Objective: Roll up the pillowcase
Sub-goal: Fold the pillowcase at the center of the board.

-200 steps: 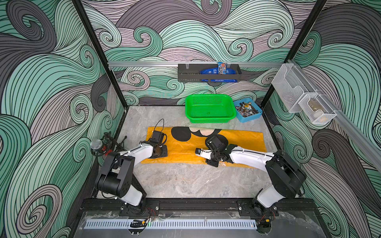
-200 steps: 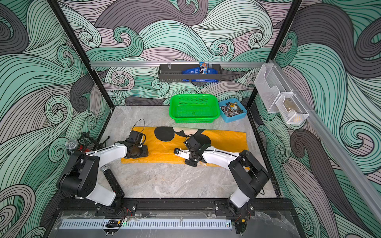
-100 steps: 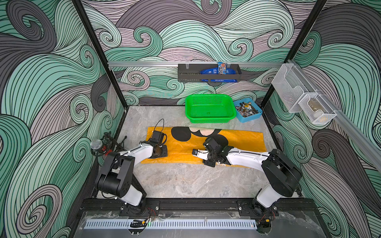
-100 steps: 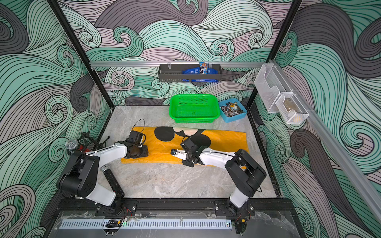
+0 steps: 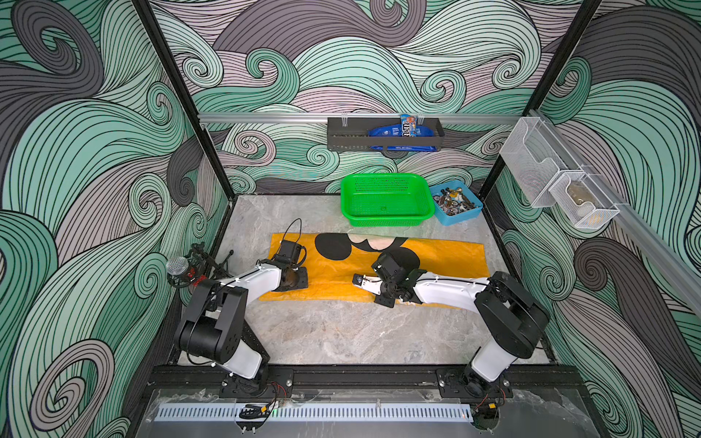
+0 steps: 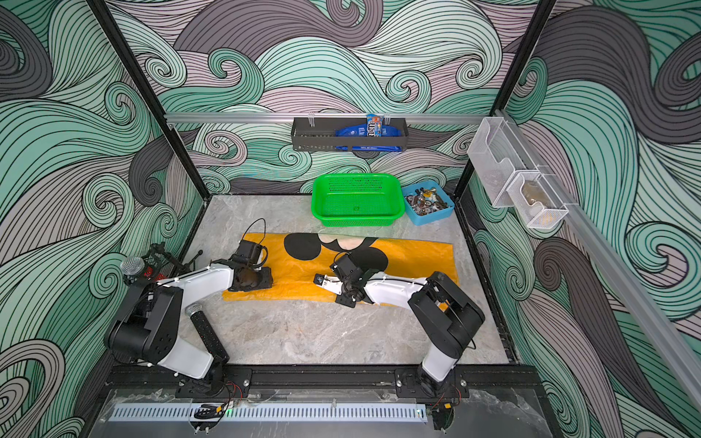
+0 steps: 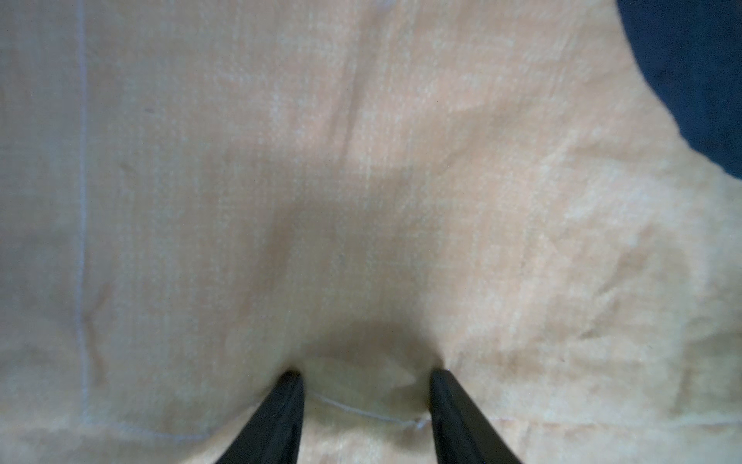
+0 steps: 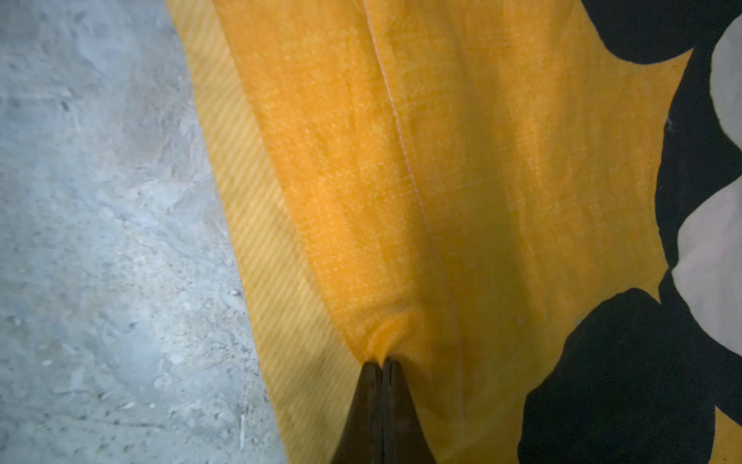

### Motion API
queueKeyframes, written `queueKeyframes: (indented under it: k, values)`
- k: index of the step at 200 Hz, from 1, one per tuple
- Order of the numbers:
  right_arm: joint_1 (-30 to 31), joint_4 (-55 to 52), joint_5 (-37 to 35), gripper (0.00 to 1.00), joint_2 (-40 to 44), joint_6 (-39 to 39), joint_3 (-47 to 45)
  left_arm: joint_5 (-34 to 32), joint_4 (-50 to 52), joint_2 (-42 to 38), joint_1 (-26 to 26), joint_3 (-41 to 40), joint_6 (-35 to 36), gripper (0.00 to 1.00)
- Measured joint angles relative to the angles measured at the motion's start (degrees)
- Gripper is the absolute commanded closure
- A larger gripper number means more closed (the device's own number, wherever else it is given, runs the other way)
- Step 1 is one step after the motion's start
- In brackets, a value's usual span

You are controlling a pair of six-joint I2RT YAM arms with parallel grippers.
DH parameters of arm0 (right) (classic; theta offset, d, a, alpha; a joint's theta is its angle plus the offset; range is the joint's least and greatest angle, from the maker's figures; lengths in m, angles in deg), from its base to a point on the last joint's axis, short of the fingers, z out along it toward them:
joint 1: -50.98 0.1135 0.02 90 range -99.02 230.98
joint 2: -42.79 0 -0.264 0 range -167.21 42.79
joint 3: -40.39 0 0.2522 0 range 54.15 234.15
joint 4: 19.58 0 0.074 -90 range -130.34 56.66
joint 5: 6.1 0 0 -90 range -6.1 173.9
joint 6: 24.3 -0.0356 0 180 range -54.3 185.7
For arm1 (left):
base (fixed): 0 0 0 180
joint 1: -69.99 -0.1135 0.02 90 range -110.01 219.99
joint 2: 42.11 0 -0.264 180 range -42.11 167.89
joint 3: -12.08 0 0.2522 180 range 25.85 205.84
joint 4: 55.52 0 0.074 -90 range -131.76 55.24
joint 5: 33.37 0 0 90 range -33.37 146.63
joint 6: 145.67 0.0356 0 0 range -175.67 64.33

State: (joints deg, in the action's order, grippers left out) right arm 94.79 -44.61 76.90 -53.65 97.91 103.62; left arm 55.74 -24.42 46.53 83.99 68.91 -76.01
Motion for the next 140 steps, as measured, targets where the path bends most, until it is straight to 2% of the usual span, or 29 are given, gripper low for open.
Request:
queueKeyframes:
  k: [140]
  values:
    - [2.34, -7.08, 3.76, 1.0, 5.97, -0.87, 0.02, 0.11, 0.02, 0.0, -0.07, 0.0, 0.28, 0.46]
